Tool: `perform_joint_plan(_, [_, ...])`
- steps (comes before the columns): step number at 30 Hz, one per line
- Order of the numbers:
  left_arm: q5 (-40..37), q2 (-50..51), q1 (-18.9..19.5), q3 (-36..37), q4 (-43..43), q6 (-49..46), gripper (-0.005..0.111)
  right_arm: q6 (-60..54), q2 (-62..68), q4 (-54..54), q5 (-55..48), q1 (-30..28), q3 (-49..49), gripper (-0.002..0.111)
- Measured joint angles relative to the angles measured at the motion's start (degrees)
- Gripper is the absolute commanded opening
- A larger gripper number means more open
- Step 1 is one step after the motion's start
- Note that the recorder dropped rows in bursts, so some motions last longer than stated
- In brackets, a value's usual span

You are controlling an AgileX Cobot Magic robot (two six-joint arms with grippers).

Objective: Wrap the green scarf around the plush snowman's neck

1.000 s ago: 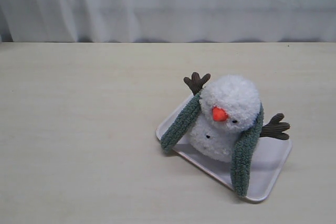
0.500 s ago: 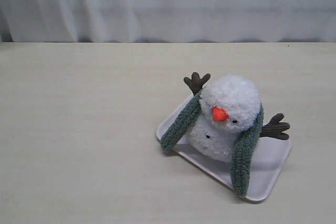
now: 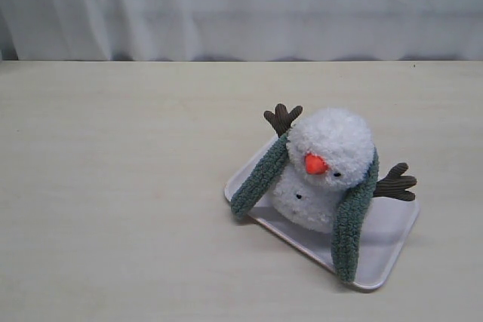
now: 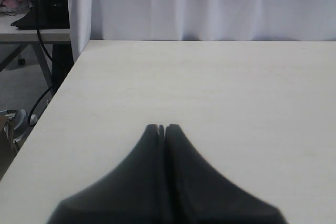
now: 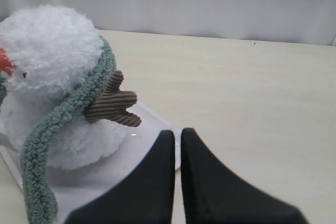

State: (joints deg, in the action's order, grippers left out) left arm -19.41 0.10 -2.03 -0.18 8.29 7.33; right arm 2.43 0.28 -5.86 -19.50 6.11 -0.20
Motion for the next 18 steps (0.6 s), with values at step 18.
perform_joint_plan(18, [0.00, 0.00, 0.00, 0.00, 0.00, 0.00, 0.000, -2.43, 0.00, 2.71, -0.33, 0.00, 0.00, 0.004])
